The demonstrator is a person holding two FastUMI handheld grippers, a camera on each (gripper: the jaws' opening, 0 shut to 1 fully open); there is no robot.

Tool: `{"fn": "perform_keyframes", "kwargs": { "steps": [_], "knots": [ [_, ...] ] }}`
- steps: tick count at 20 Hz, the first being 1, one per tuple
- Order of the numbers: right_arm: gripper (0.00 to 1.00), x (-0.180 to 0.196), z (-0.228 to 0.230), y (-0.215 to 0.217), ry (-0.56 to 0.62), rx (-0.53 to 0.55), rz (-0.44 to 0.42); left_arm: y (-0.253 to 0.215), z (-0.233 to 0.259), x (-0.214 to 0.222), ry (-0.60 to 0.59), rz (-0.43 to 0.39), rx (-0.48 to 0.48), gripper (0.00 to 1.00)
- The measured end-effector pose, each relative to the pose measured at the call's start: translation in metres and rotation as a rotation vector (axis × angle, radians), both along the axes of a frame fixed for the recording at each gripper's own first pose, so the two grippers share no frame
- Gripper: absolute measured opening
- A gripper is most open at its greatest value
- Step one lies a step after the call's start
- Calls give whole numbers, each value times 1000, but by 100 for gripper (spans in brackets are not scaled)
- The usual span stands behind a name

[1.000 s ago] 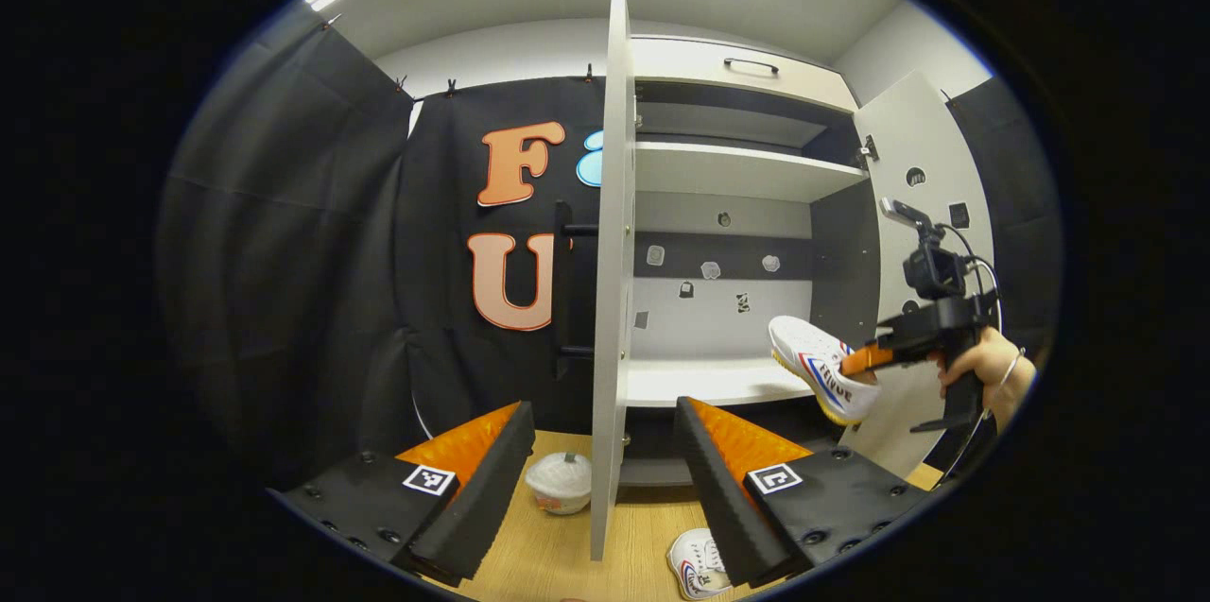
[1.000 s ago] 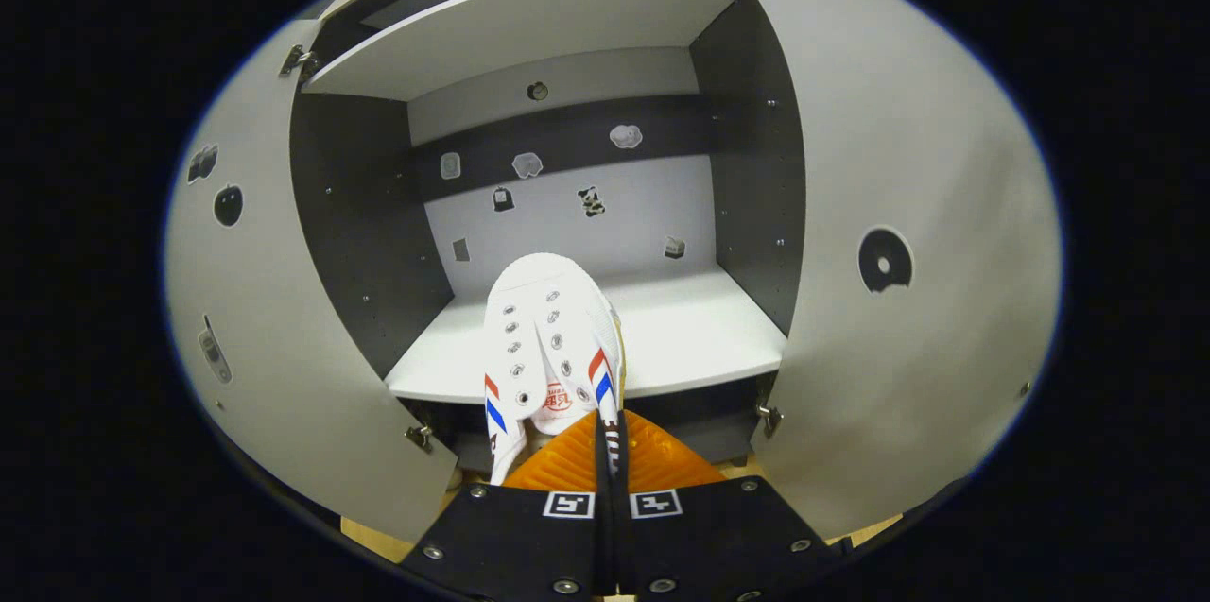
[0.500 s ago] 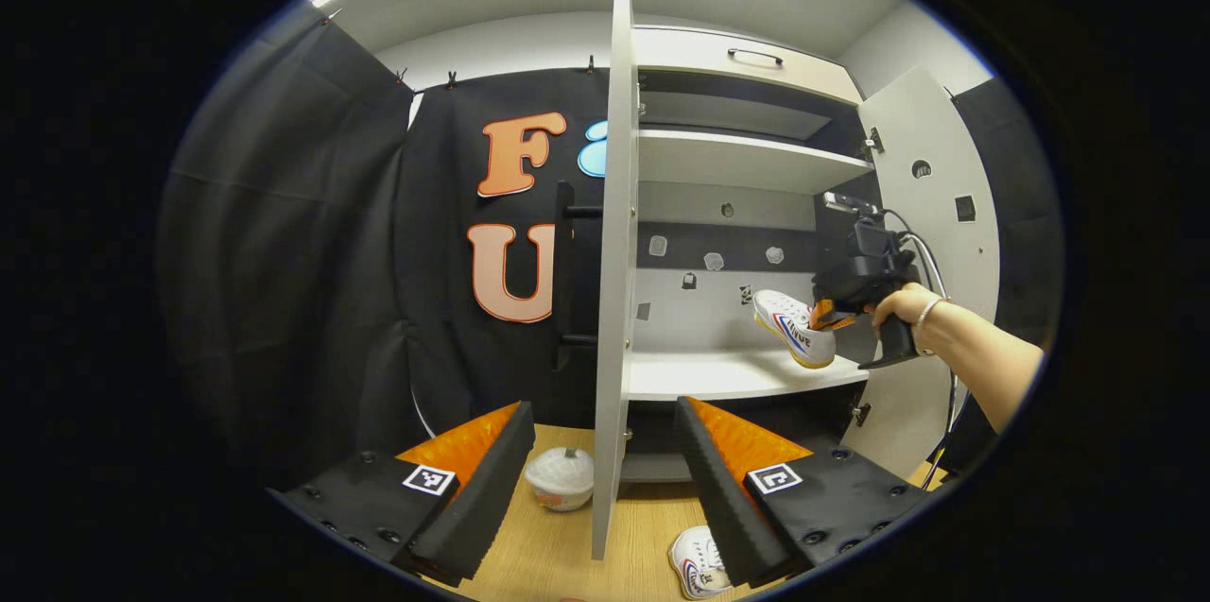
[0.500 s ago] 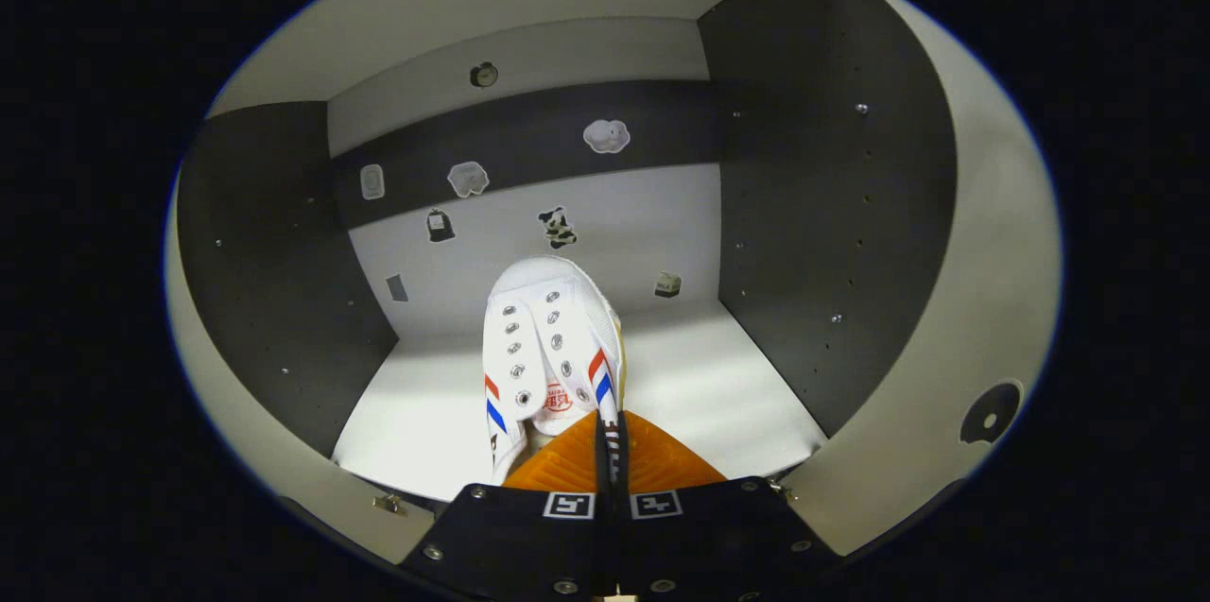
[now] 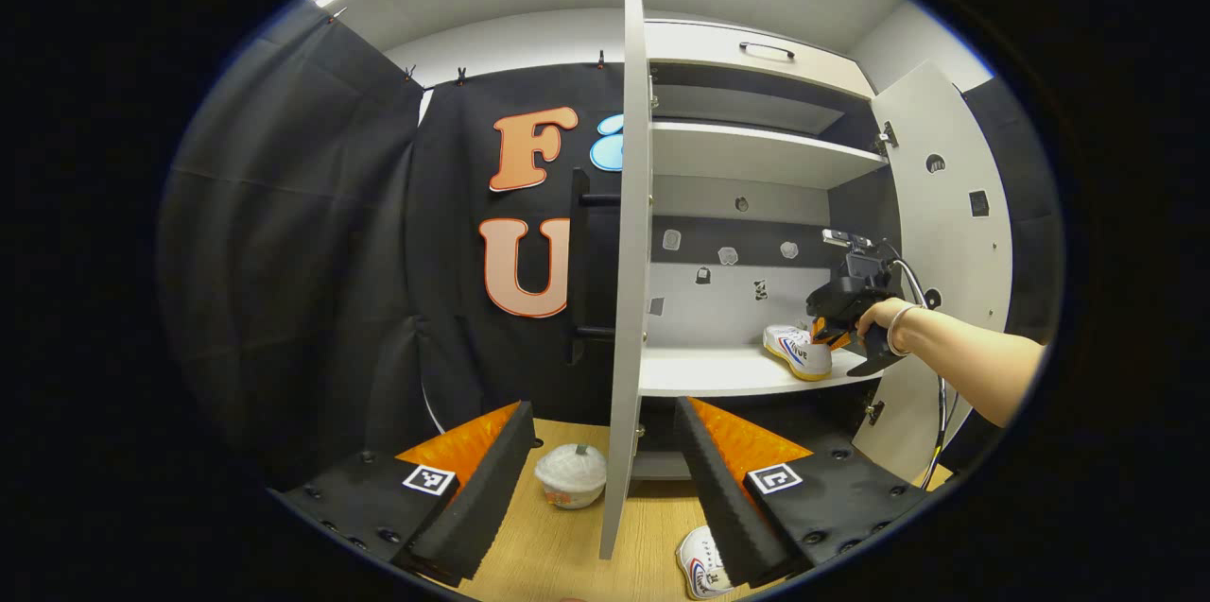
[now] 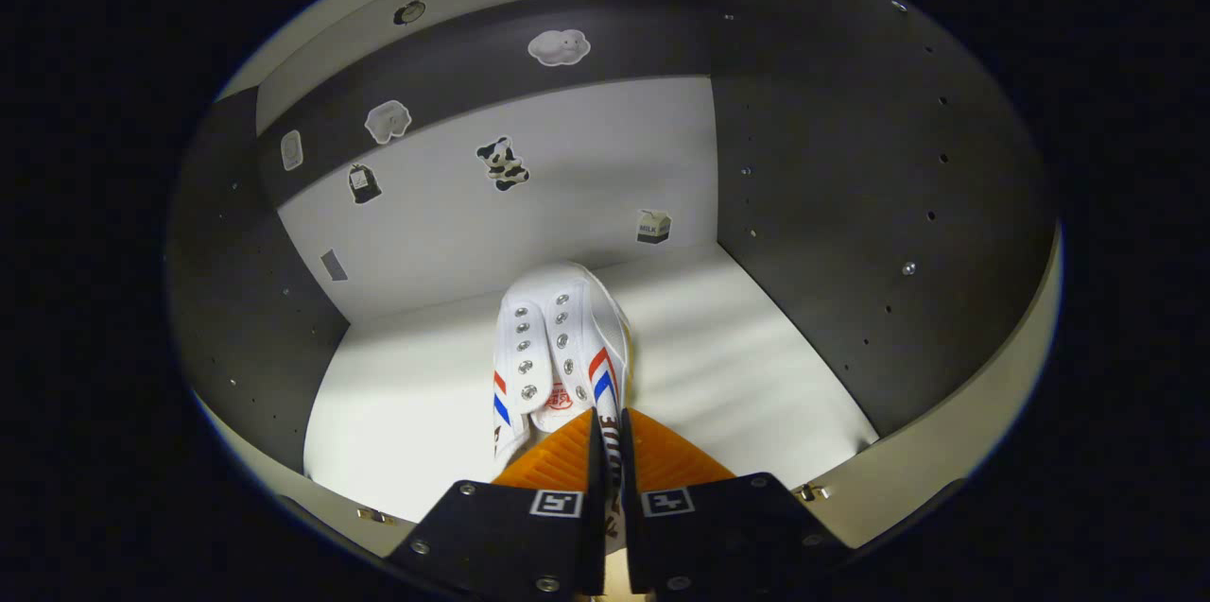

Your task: Grab one shoe with the right hand and put it into the shoe cabinet, grab the other shoe with the left hand and put it into the shoe cabinet; then close the right door with the right hand and the left door with the left hand.

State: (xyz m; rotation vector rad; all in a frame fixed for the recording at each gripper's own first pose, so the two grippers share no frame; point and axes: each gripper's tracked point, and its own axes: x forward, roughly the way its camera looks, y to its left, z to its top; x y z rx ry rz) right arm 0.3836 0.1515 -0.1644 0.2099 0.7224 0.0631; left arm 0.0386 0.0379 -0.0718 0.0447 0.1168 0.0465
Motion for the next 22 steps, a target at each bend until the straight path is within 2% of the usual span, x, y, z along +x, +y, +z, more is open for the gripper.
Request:
{"fn": "perform_keyframes", "kwargs": {
  "steps": [2, 3, 6, 7, 8, 11, 12, 18, 20, 22],
  "knots": [
    [17, -5, 8, -3, -34, -15, 5, -3, -1, 0, 1, 5, -10, 96],
    [25, -9, 13, -4, -52, -20, 13, -5, -3, 0, 2, 3, -17, 96],
    [36, -30, 46, -10, -148, -22, 31, -16, -6, 0, 13, -12, -21, 97],
    [46, -39, 56, -12, -180, -22, 40, -19, -8, -1, 20, -17, -17, 97],
    [51, -49, 67, -15, -212, -29, 53, -23, -9, -2, 24, -24, -14, 99],
    [62, -86, 90, -21, -302, -79, 96, -34, -16, -7, 37, -41, -13, 97],
    [70, -100, 96, -22, -333, -88, 104, -37, -19, -10, 44, -45, -14, 99],
    [88, -183, 126, -29, -473, -79, 133, -64, -52, -19, 123, -88, -49, 97],
    [93, -204, 131, -35, -508, -113, 147, -73, -69, -21, 157, -111, -55, 94],
    [93, -221, 135, -44, -555, -171, 146, -82, -89, -25, 190, -127, -61, 97]
  ]
}}
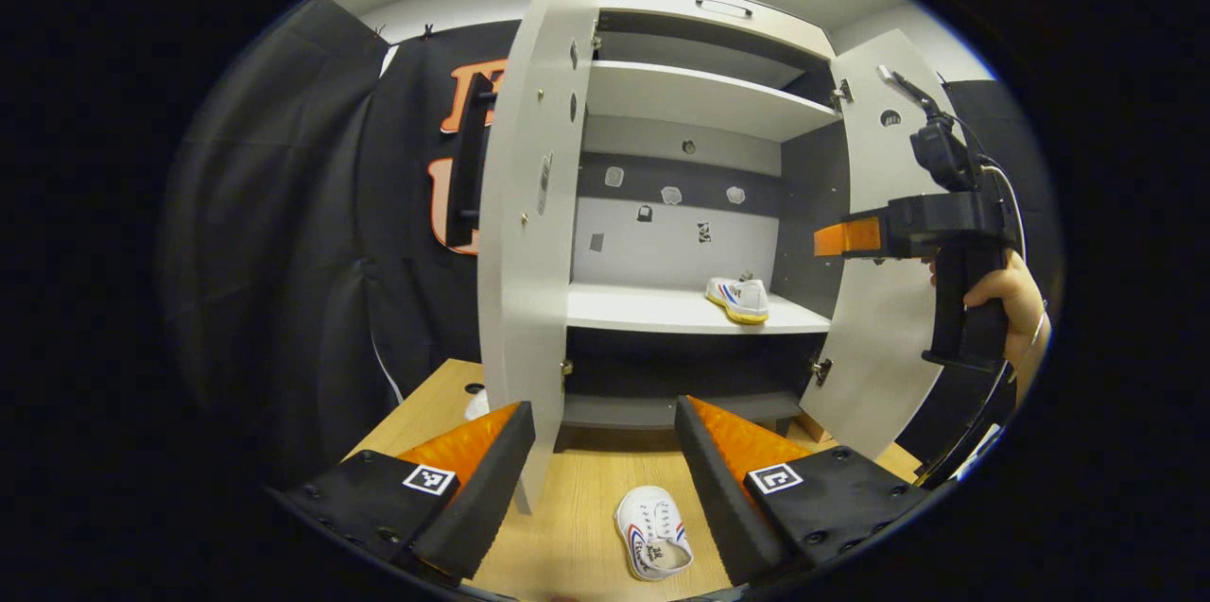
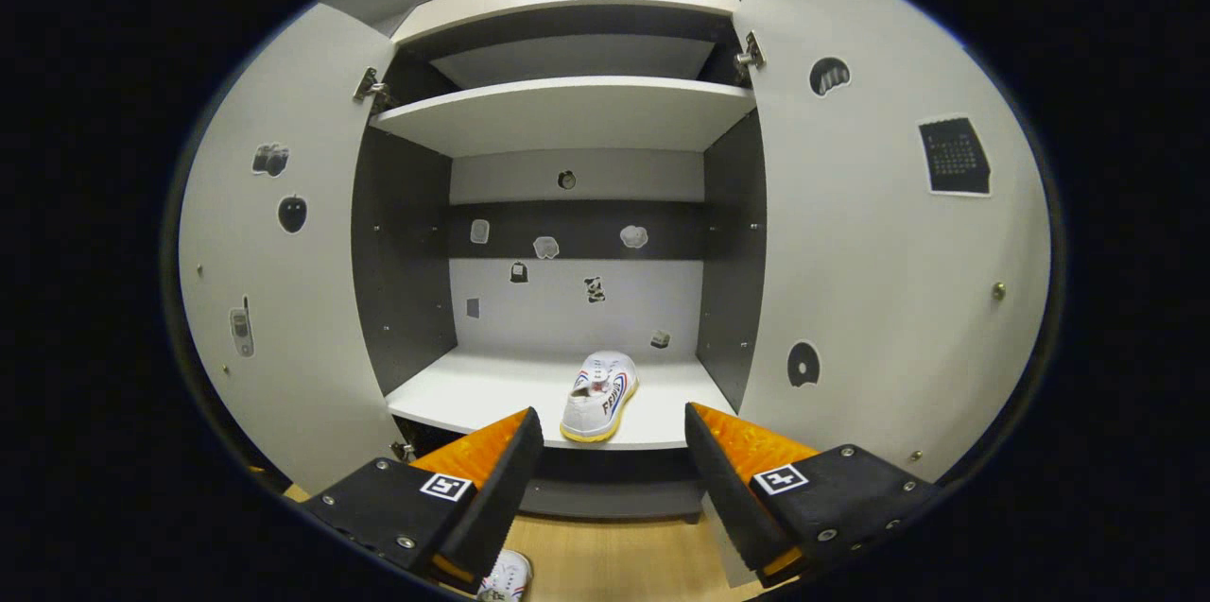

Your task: Grab one shoe with the right hand and put it into the shoe cabinet, grab the other shoe with the left hand and put it into the shoe cabinet; then close the right door with the right hand and the left door with the left hand.

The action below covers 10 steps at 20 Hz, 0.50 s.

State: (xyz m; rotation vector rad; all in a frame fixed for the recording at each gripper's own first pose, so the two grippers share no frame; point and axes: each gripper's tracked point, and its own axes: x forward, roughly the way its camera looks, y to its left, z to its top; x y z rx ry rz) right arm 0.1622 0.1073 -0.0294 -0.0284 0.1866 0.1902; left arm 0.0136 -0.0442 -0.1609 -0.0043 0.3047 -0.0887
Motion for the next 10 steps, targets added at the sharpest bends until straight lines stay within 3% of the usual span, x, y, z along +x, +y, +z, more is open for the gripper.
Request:
{"fn": "perform_keyframes", "kwargs": {
  "steps": [3, 6, 10],
  "knots": [
    [93, -28, 1, -4, -49, -38, 1, -9, -39, -3, 67, -23, 17, 100],
    [93, -48, 5, -11, -84, -45, -13, -15, -88, -7, 156, -47, 35, 97],
    [94, -69, 6, -24, -84, -47, -23, -11, -154, -19, 255, -57, 111, 97]
  ]
}}
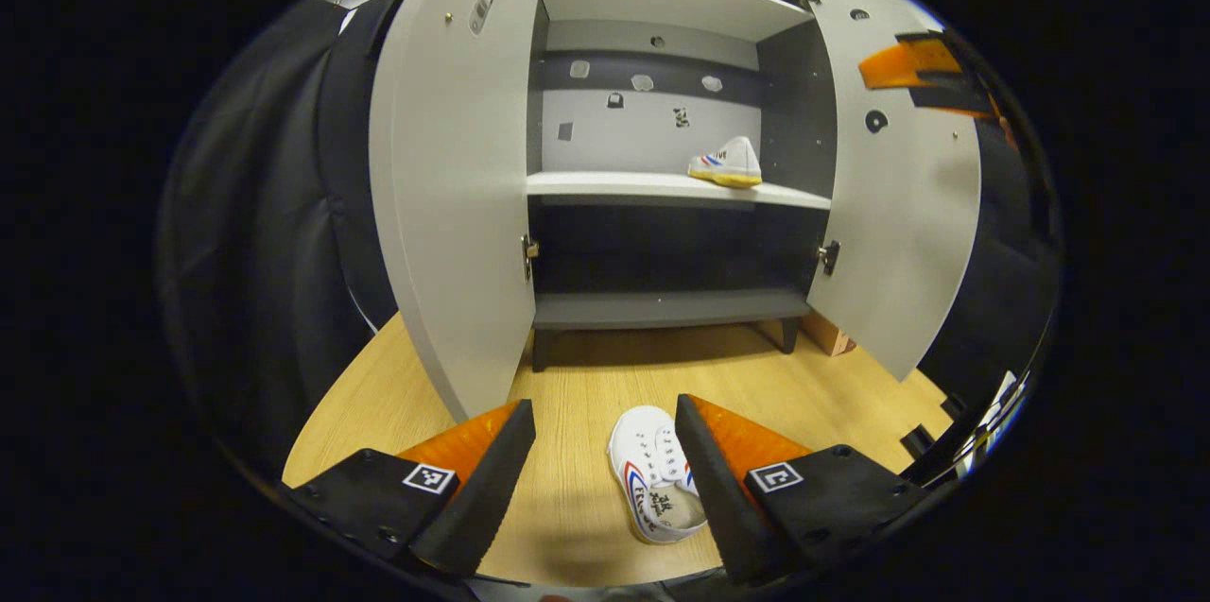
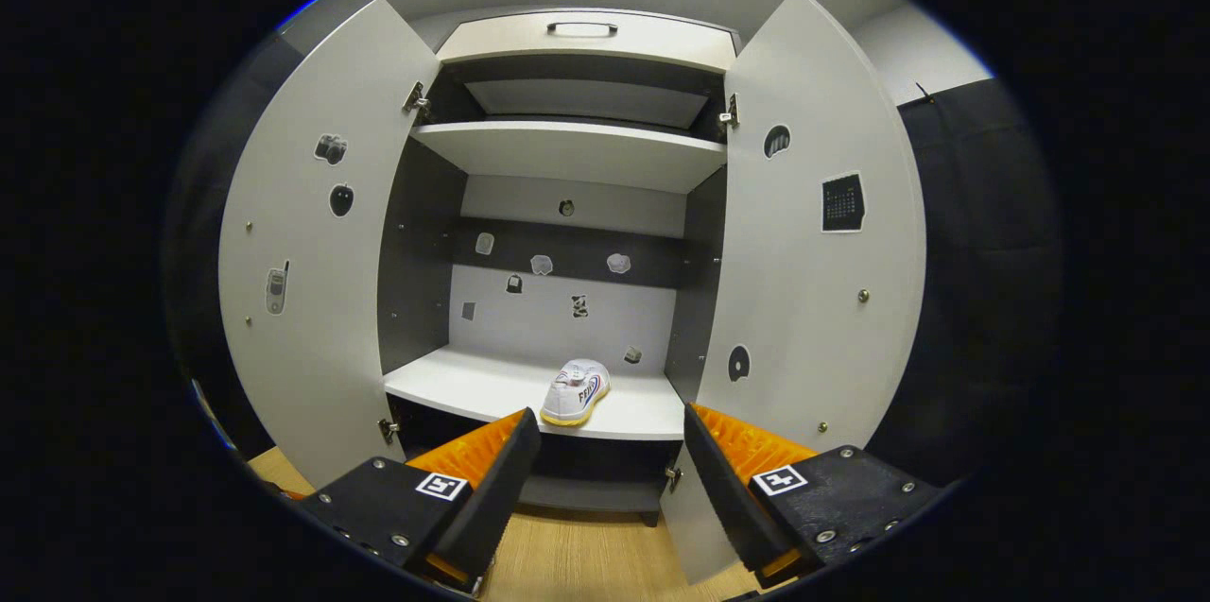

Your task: Grab one shoe with the right hand and put it into the shoe cabinet, grab the other shoe with the left hand and put it into the shoe cabinet; then close the right door with the right hand and the left door with the left hand.

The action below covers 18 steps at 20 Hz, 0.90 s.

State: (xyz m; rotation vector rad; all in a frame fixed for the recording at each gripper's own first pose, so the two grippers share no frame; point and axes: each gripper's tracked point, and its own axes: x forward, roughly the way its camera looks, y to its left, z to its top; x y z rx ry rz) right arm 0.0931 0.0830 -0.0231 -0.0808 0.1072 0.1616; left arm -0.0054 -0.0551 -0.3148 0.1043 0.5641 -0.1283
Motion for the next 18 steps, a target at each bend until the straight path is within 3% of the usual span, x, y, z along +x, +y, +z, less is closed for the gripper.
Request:
{"fn": "perform_keyframes", "kwargs": {
  "steps": [6, 10, 18],
  "knots": [
    [94, -10, -4, -15, 9, 32, -3, -8, -86, -9, 195, 17, -48, 99],
    [95, -13, -17, -22, 51, 40, -10, -3, -135, -14, 295, 14, -27, 98],
    [95, -12, -43, -33, 111, 56, -40, -6, -183, -27, 466, 12, -49, 98]
  ]
}}
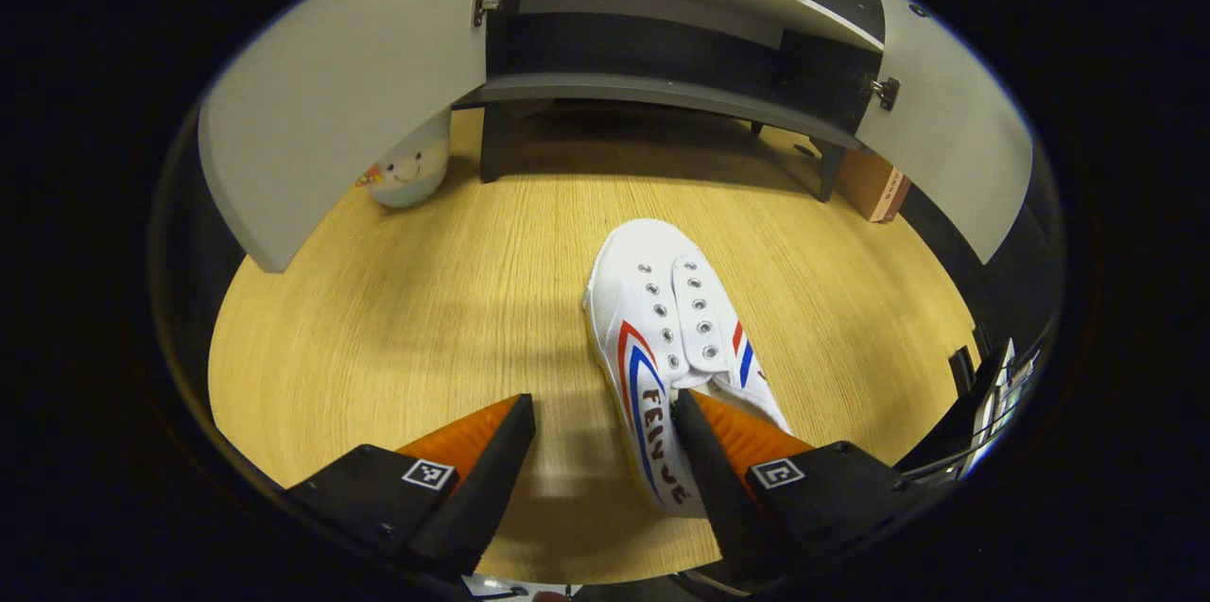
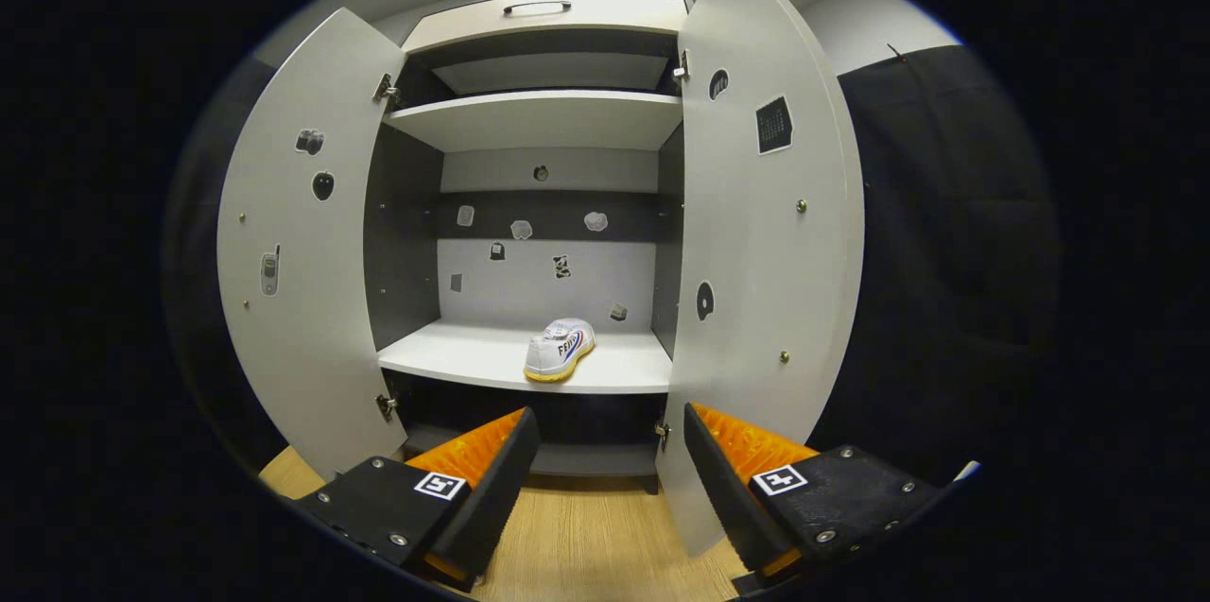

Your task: Grab one shoe with the right hand and put it into the shoe cabinet, grab the other shoe with the left hand and put it into the shoe cabinet; then close the right door with the right hand and the left door with the left hand.

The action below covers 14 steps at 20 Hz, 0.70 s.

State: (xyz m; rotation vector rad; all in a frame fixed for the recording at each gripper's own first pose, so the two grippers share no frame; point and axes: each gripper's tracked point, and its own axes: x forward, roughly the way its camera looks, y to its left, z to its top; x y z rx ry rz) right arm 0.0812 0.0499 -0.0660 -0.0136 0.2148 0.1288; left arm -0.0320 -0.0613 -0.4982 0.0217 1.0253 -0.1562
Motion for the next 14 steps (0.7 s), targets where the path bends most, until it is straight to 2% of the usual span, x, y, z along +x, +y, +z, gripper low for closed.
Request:
{"fn": "perform_keyframes", "kwargs": {
  "steps": [2, 4, 5, 6, 7, 8, 9, 11, 14],
  "knots": [
    [94, 0, -5, -1, 11, -6, -1, -3, -6, -1, 44, 20, -15, 98],
    [94, 1, -9, 1, 22, -12, 2, -8, -6, 4, 52, 24, -33, 86],
    [94, 1, -10, 3, 24, -13, 4, -19, -7, 2, 66, 14, -65, 75],
    [94, 2, -11, 3, 28, -15, 5, -22, -7, 3, 77, 12, -49, 65],
    [94, 1, -13, 3, 31, -15, 5, -20, -10, 3, 91, -11, -25, 38],
    [95, 2, -13, 4, 34, -13, 4, -19, -11, 5, 97, -29, -2, 40],
    [95, 2, -14, 6, 37, -9, 6, -17, -9, 4, 98, -32, 16, 32],
    [95, 2, -14, 9, 39, -10, 13, -17, -13, 5, 103, -12, 2, 8],
    [94, 3, -12, 13, 32, -24, 24, -14, -6, 7, 129, -1, -6, 7]
  ]
}}
